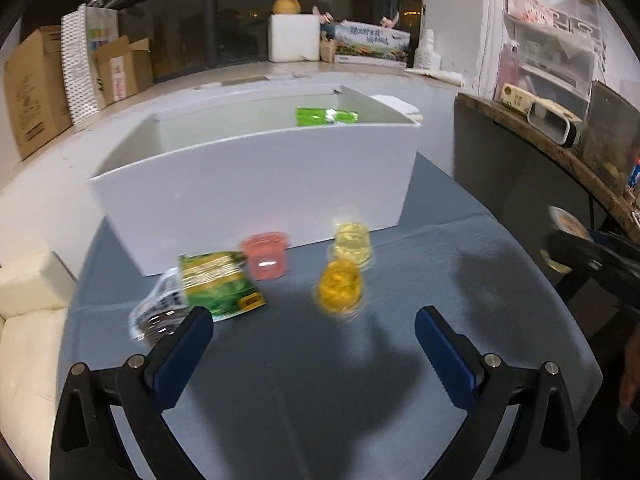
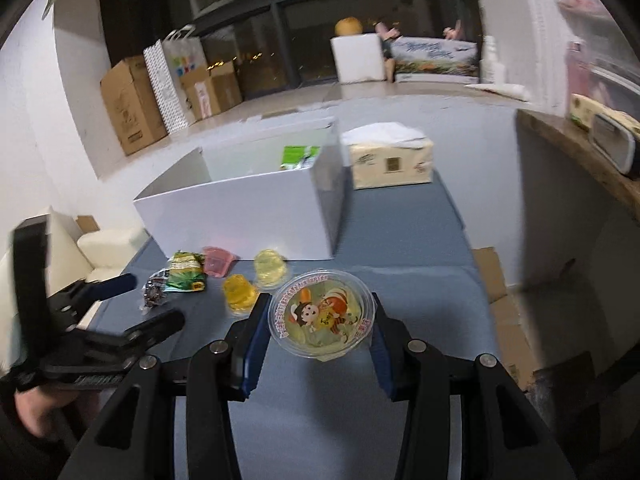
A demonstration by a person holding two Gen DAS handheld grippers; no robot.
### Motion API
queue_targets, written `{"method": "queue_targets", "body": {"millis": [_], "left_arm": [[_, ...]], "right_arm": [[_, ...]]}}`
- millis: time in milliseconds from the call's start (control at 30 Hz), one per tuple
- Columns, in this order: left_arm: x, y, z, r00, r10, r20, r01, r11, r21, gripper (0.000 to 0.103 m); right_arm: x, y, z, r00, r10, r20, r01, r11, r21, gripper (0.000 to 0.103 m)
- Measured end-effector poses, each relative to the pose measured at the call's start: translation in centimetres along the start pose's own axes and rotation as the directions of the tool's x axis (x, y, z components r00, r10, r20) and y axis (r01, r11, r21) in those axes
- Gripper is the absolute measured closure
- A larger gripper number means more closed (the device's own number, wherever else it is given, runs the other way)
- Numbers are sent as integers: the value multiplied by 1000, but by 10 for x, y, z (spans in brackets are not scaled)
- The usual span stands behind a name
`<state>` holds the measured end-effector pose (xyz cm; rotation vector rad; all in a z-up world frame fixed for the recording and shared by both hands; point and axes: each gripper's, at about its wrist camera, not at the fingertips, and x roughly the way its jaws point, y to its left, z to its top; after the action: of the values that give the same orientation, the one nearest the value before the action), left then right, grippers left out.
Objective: Organize snacks
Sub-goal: 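Grasp the orange jelly cup with the left tool while the right tool holds its cup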
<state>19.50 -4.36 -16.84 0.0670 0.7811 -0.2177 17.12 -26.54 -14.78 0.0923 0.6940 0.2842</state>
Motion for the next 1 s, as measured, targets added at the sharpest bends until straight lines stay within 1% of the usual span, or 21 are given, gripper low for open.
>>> {"method": "queue_targets", "body": {"millis": [100,200,233,333,367,400,433,467,500,533,600,667,733,833,1000], "left_arm": [[19,-10,7,999,-33,-24,32,999,-5,0],[44,-20,12,997,-40,-60,40,999,-2,0],[51,-22,13,997,-32,-72,32,999,1,0],[70,-21,14,994,-42,-98,39,999,-31,1],[74,-20,14,993,-44,-108,40,998,-42,7],[78,-18,14,993,-43,-114,38,998,-51,25],[82,-17,13,991,-36,-126,30,998,-50,35],[85,-17,13,990,-23,-138,17,999,-43,42],[85,-18,13,991,-13,-130,9,999,-31,51],[85,-18,14,992,-2,-126,-2,1000,-31,55],[86,-15,15,992,-27,-122,21,999,-50,62],[83,-14,14,994,-27,-109,23,999,-43,61],[81,-12,12,994,-48,-103,43,998,-50,61],[73,-10,12,995,-48,-82,44,998,-44,61],[49,-8,17,997,-65,-30,64,997,-42,61]], "right_arm": [[-8,-13,-9,1000,-9,-3,10,999,36,54],[-12,-23,-18,1000,-19,-7,19,998,64,54],[-12,-25,-20,1000,-22,-8,22,997,69,54],[-13,-32,-25,1000,-22,-12,23,996,85,54],[-13,-32,-26,1000,-24,-14,25,996,84,54],[-14,-32,-26,1000,-25,-14,26,996,82,54],[-13,-32,-26,999,-28,-16,29,996,81,54],[-13,-33,-27,999,-28,-16,29,996,82,54],[-12,-33,-27,999,-27,-16,29,996,83,54],[-11,-32,-27,1000,-28,-15,29,996,84,54],[-10,-29,-27,1000,-21,-16,23,997,79,54],[-9,-24,-28,1000,-19,-17,20,997,68,54],[-8,-22,-29,1000,-13,-21,15,998,64,54],[-6,-18,-31,1000,-10,-25,11,998,59,54],[-9,-13,-30,1000,-8,-22,9,999,51,54]]}}
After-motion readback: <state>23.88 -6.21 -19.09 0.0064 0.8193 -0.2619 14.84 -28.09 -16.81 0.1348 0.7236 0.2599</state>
